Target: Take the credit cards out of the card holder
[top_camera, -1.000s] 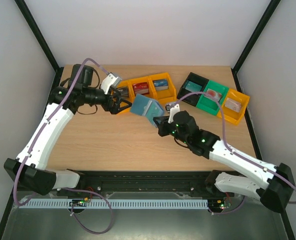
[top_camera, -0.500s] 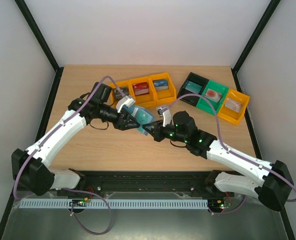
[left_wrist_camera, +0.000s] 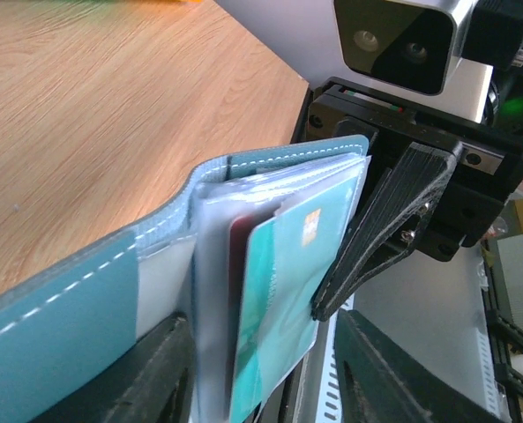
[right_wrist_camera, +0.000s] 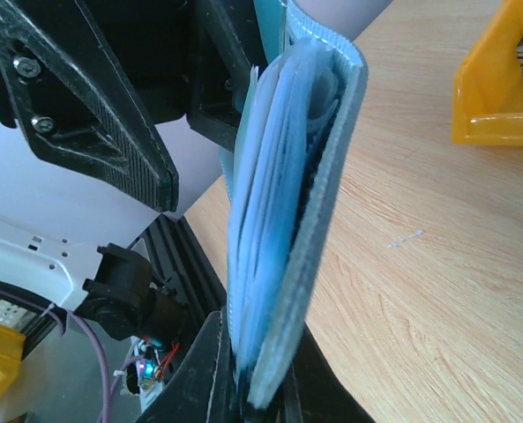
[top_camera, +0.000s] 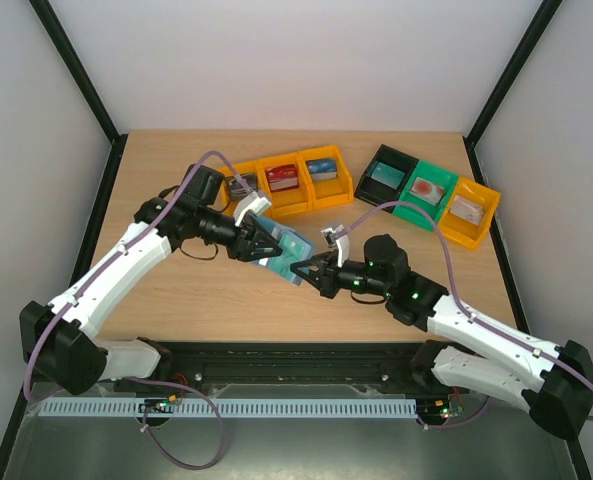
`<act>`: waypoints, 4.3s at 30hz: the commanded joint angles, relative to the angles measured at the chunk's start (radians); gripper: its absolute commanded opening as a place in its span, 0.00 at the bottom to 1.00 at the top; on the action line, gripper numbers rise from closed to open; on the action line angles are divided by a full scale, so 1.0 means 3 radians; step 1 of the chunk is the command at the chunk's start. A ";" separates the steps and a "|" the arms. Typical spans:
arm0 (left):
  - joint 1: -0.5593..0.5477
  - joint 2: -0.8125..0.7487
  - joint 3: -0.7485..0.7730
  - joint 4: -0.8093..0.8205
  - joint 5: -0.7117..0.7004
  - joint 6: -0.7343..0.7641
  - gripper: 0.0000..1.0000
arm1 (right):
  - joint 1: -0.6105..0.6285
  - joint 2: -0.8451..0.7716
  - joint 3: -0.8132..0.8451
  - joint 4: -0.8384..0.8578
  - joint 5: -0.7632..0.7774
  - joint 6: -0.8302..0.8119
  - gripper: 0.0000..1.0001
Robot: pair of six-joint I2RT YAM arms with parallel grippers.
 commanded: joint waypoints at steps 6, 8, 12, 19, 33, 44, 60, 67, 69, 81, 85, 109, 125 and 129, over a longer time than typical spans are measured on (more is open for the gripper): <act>-0.0123 0.0038 -0.0014 -0.0143 0.0288 0.0304 0.30 | 0.0055 -0.0094 0.0038 0.0854 -0.0290 -0.0067 0.02; -0.0139 0.0038 -0.0013 -0.0183 0.0369 0.0372 0.22 | 0.0058 -0.0071 0.0034 0.0905 -0.0267 -0.0060 0.02; -0.0145 0.0030 0.0061 -0.0304 0.0491 0.0539 0.03 | 0.0054 -0.0031 0.0016 0.0934 -0.0222 -0.0057 0.02; -0.0143 0.0025 0.0076 -0.0441 0.0756 0.0724 0.22 | 0.0056 -0.0023 -0.0020 0.0996 -0.0095 -0.0008 0.02; -0.0017 -0.0001 -0.0028 -0.0146 0.0628 0.0497 0.02 | 0.0053 -0.0127 -0.0078 0.0975 0.0110 0.0027 0.07; 0.0341 -0.0082 -0.0125 0.0170 0.0488 0.0149 0.02 | 0.0053 -0.0134 -0.0186 0.0803 0.0328 0.0064 0.15; 0.0564 -0.0181 -0.0174 0.0170 0.0008 0.0196 0.02 | -0.0214 -0.0156 -0.0293 0.0318 0.0805 0.0329 0.02; 0.0598 -0.0174 -0.0263 0.0285 -0.0421 0.0143 0.02 | -0.0619 0.0080 -0.0741 0.0324 0.0592 0.0761 0.02; 0.0604 -0.0168 -0.0287 0.0307 -0.0420 0.0126 0.02 | -0.0622 0.0275 -0.0773 0.0334 0.0430 0.0754 0.02; 0.0626 -0.0224 -0.0316 0.0308 -0.0222 0.0118 0.02 | -0.0606 0.1661 -0.0210 0.0191 -0.0331 0.0625 0.45; 0.0627 -0.0223 -0.0317 0.0308 -0.0132 0.0105 0.02 | -0.0648 0.1500 -0.0064 -0.0262 0.0388 0.0721 0.95; 0.0654 -0.0226 -0.0327 0.0212 0.0873 0.0144 0.02 | -0.0294 0.1146 -0.0140 0.2797 -0.0673 0.1292 0.24; 0.0630 -0.0156 -0.0517 0.0293 0.1031 0.0144 0.63 | -0.0263 0.0636 0.0702 -0.0805 -0.0738 -0.0617 0.02; 0.0473 -0.0136 -0.0369 -0.0171 0.1178 0.0716 0.71 | -0.0219 0.0737 0.0804 -0.1114 -0.0921 -0.0807 0.02</act>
